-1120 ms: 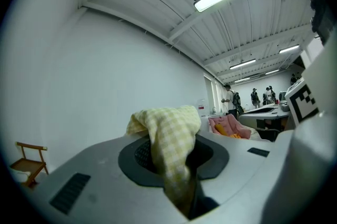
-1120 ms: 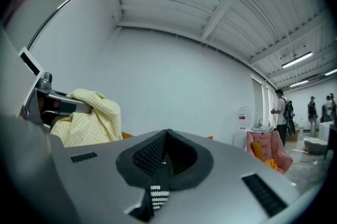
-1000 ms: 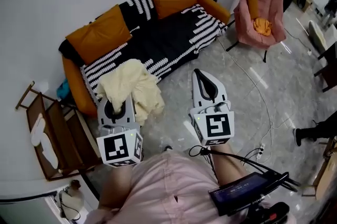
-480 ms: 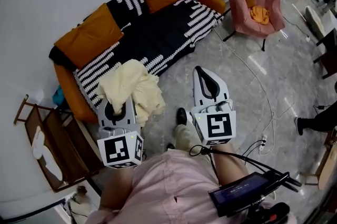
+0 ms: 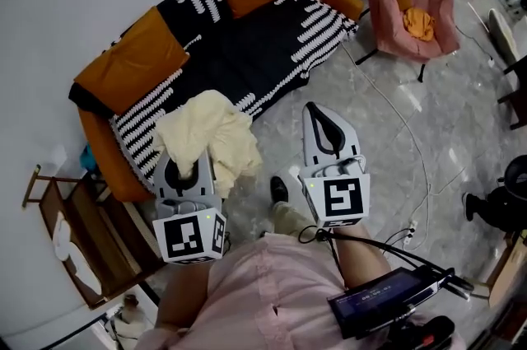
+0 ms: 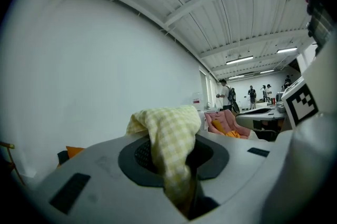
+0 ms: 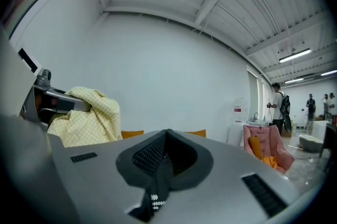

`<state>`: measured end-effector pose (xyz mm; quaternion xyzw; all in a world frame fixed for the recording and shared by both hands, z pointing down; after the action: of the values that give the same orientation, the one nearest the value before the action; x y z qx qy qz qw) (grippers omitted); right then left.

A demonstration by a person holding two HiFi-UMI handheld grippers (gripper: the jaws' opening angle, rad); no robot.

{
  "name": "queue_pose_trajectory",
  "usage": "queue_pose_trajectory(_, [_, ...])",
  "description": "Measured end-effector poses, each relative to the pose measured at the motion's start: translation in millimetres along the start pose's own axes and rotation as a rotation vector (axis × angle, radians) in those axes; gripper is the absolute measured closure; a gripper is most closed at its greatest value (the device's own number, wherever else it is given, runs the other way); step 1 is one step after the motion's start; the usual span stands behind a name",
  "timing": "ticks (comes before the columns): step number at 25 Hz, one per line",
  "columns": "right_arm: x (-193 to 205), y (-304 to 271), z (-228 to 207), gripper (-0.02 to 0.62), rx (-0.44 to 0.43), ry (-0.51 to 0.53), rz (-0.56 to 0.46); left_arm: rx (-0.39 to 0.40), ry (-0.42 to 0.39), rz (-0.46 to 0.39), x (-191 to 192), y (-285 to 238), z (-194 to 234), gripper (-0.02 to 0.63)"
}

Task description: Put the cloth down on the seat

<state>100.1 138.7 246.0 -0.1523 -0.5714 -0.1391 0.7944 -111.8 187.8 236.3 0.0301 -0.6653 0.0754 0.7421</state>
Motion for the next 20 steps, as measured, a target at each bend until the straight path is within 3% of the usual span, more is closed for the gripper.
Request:
queue_pose_trajectory(10, [7, -96, -55, 0.594, -0.035, -0.008, 0.004, -0.033, -0.006, -0.006, -13, -108, 1, 0.511])
queue_pose_trajectory(20, [5, -156, -78, 0.594, -0.071, 0.005, -0.008, -0.061, 0.003, -0.028, -22, -162, 8, 0.511])
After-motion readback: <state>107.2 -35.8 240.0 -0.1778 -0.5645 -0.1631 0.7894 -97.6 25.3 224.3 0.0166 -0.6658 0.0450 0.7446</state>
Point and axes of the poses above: the fingertips, and each gripper's own axes: y backward along the fingers, z to its left, x out of its underside, the point moved 4 cm from there along y, backward along the fingers, and after that the axes turned 9 degrees about y, right-handed, at the moved point
